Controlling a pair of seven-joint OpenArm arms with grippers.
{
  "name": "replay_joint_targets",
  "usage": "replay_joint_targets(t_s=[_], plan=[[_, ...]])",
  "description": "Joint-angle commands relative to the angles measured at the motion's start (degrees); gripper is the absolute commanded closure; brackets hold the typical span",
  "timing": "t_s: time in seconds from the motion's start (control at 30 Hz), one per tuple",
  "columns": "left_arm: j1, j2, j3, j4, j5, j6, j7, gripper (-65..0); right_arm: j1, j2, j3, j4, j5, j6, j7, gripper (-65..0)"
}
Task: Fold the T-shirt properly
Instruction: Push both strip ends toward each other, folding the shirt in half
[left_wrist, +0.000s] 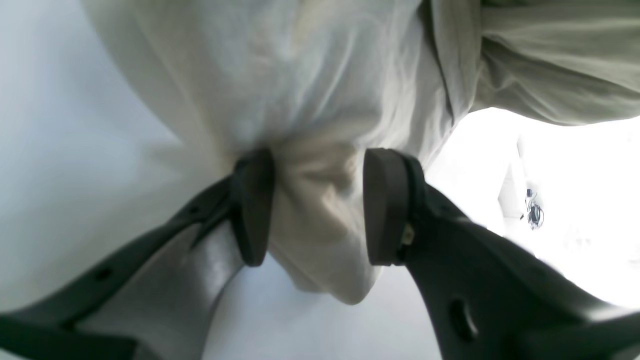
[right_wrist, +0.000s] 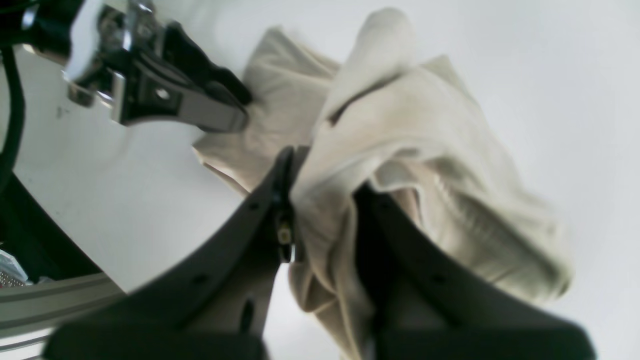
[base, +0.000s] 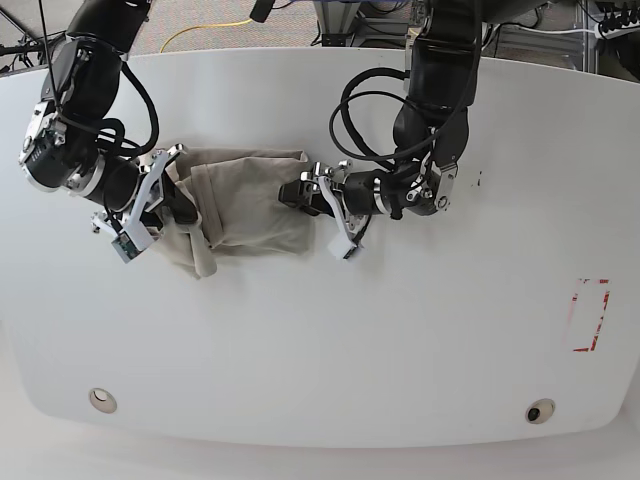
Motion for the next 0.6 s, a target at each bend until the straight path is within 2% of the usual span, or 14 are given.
replay_joint_targets(t_s=[0.0, 0.1, 0.17, 0.37, 0.43, 0.47, 0.57], plan=[[-0.9, 0.2, 1.2, -0.3, 0.5, 0.3, 0.3, -26.7, 0.9, -0.1, -1.3, 1.0, 1.7, 0.1, 1.5, 0.0], [-0.7, 0.2, 1.8, 0.1, 0.4, 0.3, 0.3, -26.7, 1.1, -3.0, -3.5, 1.0, 1.6, 0.1, 1.9, 0.0], [-0.6, 0.2, 1.8, 0.2, 0.4, 0.3, 0.4, -26.7, 1.7, -3.7, -4.4, 1.0, 0.7, 0.1, 2.9, 0.0], [0.3, 0.2, 1.4, 0.3, 0.3, 0.2, 0.4, -26.7, 3.2, -7.3, -6.4, 0.1, -6.9, 0.1, 4.3, -1.4], [0.5, 0.2, 1.4, 0.3, 0.3, 0.2, 0.4, -26.7, 3.3, -8.0, -6.6, 0.1, -10.3, 0.1, 6.5, -6.3], [0.5, 0.2, 1.4, 0.3, 0.3, 0.1, 0.4, -26.7, 3.5, -8.5, -6.6, 0.0, -11.9, 0.1, 7.7, -10.9], [0.7, 0.2, 1.4, 0.3, 0.3, 0.0, 0.4, -26.7, 3.7, -9.2, -6.6, -0.1, -16.6, 0.1, 9.1, -31.2]])
